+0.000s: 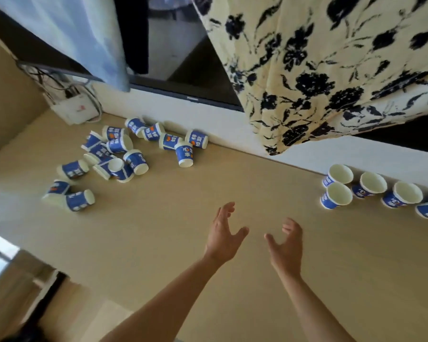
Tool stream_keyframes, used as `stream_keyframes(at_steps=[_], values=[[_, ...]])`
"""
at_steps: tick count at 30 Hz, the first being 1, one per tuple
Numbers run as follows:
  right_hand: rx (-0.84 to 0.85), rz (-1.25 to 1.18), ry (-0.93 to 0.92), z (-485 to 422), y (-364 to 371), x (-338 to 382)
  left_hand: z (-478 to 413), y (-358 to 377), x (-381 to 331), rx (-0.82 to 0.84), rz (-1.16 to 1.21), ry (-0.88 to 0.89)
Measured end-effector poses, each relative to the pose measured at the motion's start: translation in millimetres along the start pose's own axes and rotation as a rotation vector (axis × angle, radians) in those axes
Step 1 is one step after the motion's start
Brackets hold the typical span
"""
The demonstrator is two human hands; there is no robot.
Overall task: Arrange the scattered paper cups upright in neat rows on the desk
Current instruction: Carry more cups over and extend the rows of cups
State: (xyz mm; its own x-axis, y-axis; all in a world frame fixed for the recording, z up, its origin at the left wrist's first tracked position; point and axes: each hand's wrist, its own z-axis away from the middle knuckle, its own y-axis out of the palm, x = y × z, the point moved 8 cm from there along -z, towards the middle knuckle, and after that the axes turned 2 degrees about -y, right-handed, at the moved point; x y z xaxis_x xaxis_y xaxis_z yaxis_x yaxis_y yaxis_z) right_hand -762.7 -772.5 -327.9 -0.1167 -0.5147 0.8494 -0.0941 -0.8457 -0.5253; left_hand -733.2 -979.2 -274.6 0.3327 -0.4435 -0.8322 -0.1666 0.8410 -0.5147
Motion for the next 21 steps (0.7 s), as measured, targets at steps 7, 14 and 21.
stream_keyframes(at_steps=[7, 14, 21], values=[[0.120, 0.014, -0.074, 22.0, 86.7, 111.1, -22.7, -125.6, 61.4, -0.122, 0.019, -0.022], [0.292, 0.091, -0.118, 51.9, 171.2, 171.7, -41.3, -251.0, 146.0, -0.256, -0.146, -0.099], [0.414, 0.180, -0.163, 71.3, 216.1, 201.7, -59.2, -357.3, 223.5, -0.315, -0.582, -0.228]])
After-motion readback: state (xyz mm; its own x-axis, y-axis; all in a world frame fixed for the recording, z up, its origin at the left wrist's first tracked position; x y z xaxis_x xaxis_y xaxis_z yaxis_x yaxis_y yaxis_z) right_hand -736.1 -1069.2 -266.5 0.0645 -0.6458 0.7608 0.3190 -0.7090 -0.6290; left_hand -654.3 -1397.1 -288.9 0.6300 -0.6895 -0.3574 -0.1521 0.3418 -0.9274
